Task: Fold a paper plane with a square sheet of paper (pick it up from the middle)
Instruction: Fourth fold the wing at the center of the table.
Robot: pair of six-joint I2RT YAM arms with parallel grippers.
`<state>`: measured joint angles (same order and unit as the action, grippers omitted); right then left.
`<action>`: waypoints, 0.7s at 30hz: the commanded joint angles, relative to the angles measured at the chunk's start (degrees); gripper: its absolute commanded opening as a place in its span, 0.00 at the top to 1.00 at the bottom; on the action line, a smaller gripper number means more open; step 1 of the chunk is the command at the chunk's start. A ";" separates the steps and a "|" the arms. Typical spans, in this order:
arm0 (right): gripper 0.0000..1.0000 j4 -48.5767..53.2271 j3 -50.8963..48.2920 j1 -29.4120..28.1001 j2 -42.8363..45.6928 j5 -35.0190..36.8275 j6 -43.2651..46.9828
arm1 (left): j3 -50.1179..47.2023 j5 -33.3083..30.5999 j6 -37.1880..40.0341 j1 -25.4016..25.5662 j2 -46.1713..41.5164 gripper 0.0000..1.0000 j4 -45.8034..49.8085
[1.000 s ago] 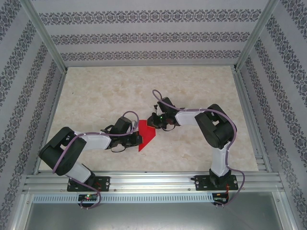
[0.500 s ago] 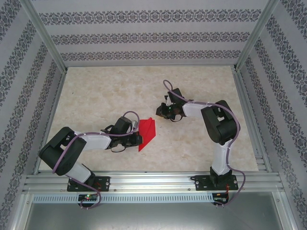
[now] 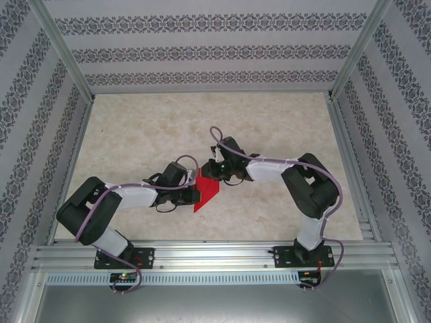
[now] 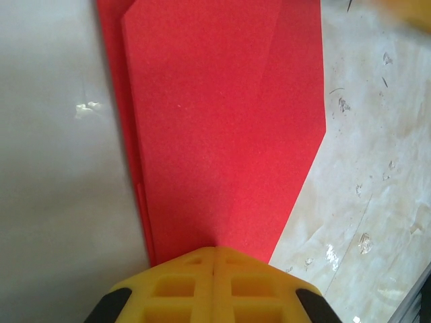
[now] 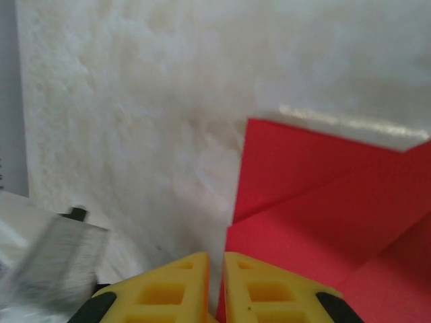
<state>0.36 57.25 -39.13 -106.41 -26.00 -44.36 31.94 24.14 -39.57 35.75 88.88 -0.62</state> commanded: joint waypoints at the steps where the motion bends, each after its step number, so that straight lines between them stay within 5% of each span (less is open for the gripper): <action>1: 0.86 -3.66 -2.32 0.11 -3.18 2.92 -2.78 | -3.04 -5.38 2.53 0.02 3.95 0.96 11.80; 13: 0.89 4.45 -1.58 0.55 -5.21 9.81 -1.34 | -3.01 -4.37 3.80 0.07 2.59 0.93 12.16; 21: 0.90 6.91 0.35 0.63 -7.52 10.55 -2.20 | -3.12 2.73 5.97 0.03 -0.45 0.89 13.93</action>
<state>2.94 57.98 -38.92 -110.41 -22.17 -46.52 31.77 25.15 -36.51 35.70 88.16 0.10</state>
